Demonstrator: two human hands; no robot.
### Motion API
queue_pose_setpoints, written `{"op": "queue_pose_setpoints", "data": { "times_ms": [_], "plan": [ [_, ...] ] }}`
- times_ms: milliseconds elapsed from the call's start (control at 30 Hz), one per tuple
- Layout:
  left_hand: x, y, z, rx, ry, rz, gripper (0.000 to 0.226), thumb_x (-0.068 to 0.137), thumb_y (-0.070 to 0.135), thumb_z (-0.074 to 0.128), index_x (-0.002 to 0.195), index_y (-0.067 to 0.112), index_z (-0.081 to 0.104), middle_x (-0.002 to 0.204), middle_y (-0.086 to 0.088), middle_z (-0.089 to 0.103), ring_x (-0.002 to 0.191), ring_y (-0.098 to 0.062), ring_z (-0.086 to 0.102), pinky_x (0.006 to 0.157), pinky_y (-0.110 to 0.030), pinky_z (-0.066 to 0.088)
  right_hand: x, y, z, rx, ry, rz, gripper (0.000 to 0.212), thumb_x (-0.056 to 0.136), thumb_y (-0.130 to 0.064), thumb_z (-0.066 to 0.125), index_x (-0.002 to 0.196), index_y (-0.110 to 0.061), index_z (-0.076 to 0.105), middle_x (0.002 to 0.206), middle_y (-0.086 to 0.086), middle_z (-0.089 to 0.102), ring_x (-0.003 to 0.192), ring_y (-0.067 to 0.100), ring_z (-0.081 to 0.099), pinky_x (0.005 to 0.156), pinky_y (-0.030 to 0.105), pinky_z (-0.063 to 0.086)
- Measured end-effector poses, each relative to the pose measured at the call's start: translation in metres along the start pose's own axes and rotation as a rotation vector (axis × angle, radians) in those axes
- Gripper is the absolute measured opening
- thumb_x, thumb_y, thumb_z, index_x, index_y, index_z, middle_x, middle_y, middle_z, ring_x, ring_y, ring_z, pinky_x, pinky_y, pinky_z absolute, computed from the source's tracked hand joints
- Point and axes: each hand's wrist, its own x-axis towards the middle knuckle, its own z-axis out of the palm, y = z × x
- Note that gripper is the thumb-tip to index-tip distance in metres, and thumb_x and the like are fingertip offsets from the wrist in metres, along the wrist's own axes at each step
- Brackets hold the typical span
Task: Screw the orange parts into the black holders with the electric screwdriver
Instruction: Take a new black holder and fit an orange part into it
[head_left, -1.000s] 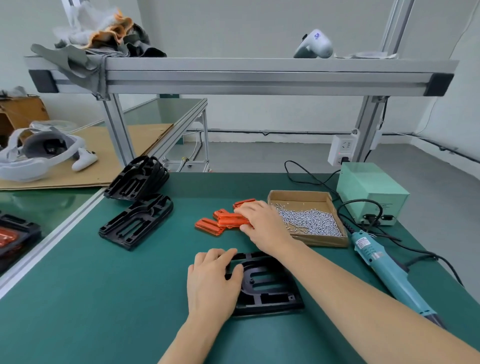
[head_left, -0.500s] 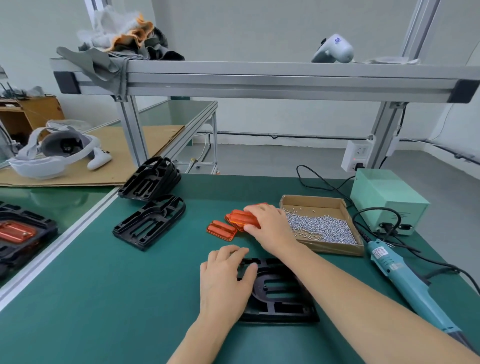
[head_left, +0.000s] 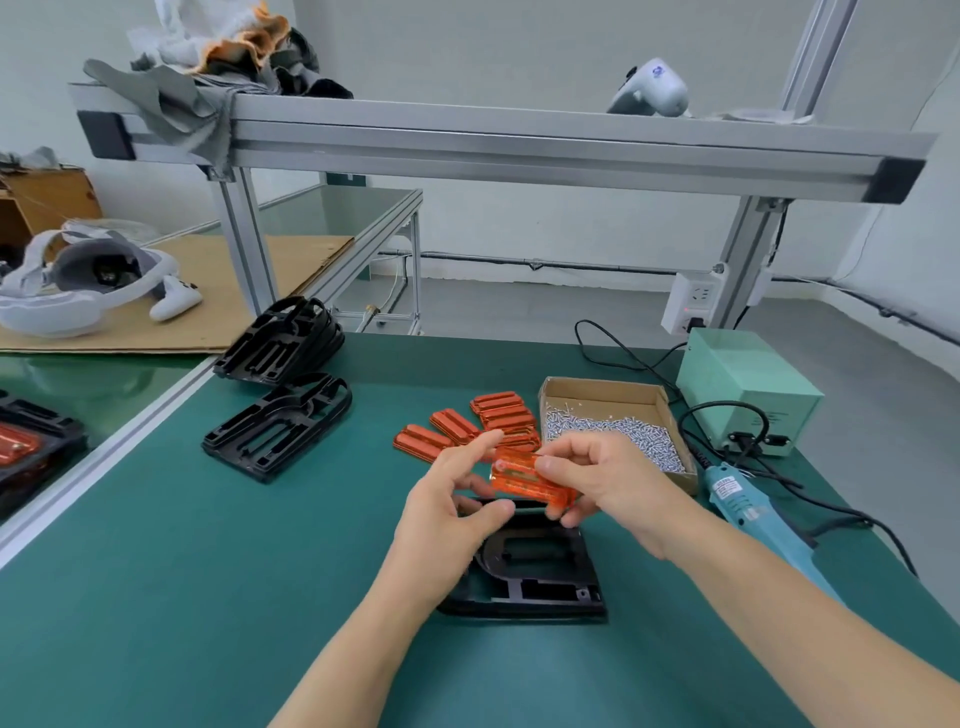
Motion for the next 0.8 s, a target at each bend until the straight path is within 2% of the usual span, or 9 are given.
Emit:
{"op": "queue_pose_setpoints", "data": {
  "times_ms": [100, 167, 333, 400, 500, 567, 667, 733, 800],
  "plan": [
    [-0.003, 0.005, 0.002, -0.051, -0.039, -0.031, 0.059, 0.078, -0.004, 0.071, 0.117, 0.039, 0.062, 0.101, -0.011, 0.067, 0.078, -0.016, 0.058, 0.081, -0.033, 0.052, -0.009, -0.001, -0.001, 0.003, 0.006, 0.008, 0.005, 0.091, -0.012, 0.066, 0.089, -0.008, 0.066, 0.073, 0.007, 0.073, 0.056, 0.018, 0.066, 0.046, 0.023, 0.051],
    [-0.004, 0.007, 0.003, -0.08, -0.057, -0.056, 0.056, 0.077, -0.005, 0.071, 0.115, 0.036, 0.064, 0.092, -0.019, 0.068, 0.075, -0.02, 0.058, 0.082, -0.039, 0.052, -0.014, -0.002, -0.001, -0.006, 0.011, 0.016, 0.005, 0.09, -0.013, 0.067, 0.088, -0.009, 0.066, 0.074, 0.008, 0.073, 0.057, 0.018, 0.067, 0.047, 0.023, 0.052],
    [-0.008, 0.008, 0.004, -0.097, -0.057, -0.066, 0.053, 0.076, -0.009, 0.07, 0.111, 0.031, 0.065, 0.096, -0.01, 0.07, 0.08, -0.02, 0.06, 0.082, -0.038, 0.052, -0.02, -0.001, -0.003, -0.02, 0.033, 0.023, 0.009, 0.091, -0.02, 0.066, 0.088, -0.012, 0.07, 0.081, 0.003, 0.074, 0.07, 0.016, 0.07, 0.059, 0.028, 0.055],
    [-0.01, 0.007, 0.002, -0.089, -0.051, -0.067, 0.054, 0.076, -0.008, 0.07, 0.111, 0.033, 0.066, 0.094, -0.003, 0.072, 0.082, -0.018, 0.062, 0.082, -0.036, 0.053, -0.023, 0.001, -0.006, -0.044, 0.039, 0.018, 0.011, 0.092, -0.023, 0.065, 0.088, -0.016, 0.072, 0.083, 0.0, 0.074, 0.072, 0.012, 0.068, 0.06, 0.024, 0.053],
    [-0.011, 0.007, 0.003, -0.079, -0.06, -0.058, 0.054, 0.077, -0.007, 0.07, 0.113, 0.033, 0.065, 0.096, 0.001, 0.072, 0.085, -0.024, 0.063, 0.084, -0.037, 0.054, -0.027, 0.002, -0.01, -0.083, 0.045, 0.017, 0.011, 0.091, -0.021, 0.066, 0.084, -0.02, 0.075, 0.075, -0.009, 0.072, 0.063, 0.002, 0.059, 0.054, 0.019, 0.047],
    [-0.011, 0.008, 0.006, -0.108, -0.049, -0.069, 0.055, 0.078, -0.009, 0.069, 0.117, 0.029, 0.062, 0.098, -0.001, 0.072, 0.086, -0.026, 0.063, 0.085, -0.036, 0.054, -0.028, 0.003, -0.01, -0.077, 0.051, 0.019, 0.014, 0.09, -0.014, 0.067, 0.08, -0.019, 0.074, 0.068, -0.012, 0.069, 0.057, 0.001, 0.055, 0.05, 0.019, 0.045],
    [-0.011, 0.01, 0.013, -0.218, 0.002, -0.123, 0.051, 0.079, -0.009, 0.068, 0.119, 0.019, 0.054, 0.095, -0.001, 0.073, 0.081, -0.015, 0.065, 0.078, -0.025, 0.054, -0.027, 0.005, -0.006, -0.011, 0.153, 0.024, 0.016, 0.091, -0.007, 0.065, 0.078, -0.015, 0.072, 0.066, -0.004, 0.069, 0.055, 0.005, 0.058, 0.047, 0.021, 0.048],
    [-0.011, 0.012, 0.019, -0.262, -0.013, -0.167, 0.045, 0.08, -0.003, 0.069, 0.116, 0.016, 0.052, 0.093, -0.002, 0.074, 0.082, -0.014, 0.067, 0.074, -0.02, 0.053, -0.026, 0.007, -0.001, 0.089, 0.222, 0.035, 0.012, 0.091, -0.005, 0.064, 0.082, -0.01, 0.07, 0.069, 0.003, 0.071, 0.057, 0.009, 0.064, 0.049, 0.021, 0.052],
    [-0.011, 0.016, 0.025, -0.286, -0.023, -0.175, 0.036, 0.083, -0.001, 0.067, 0.112, 0.015, 0.056, 0.093, -0.003, 0.074, 0.086, -0.016, 0.069, 0.075, -0.02, 0.052, -0.027, 0.008, 0.006, 0.153, 0.209, 0.054, 0.006, 0.09, -0.004, 0.064, 0.085, -0.006, 0.067, 0.07, 0.005, 0.072, 0.061, 0.013, 0.069, 0.05, 0.022, 0.054]
  ]
}}
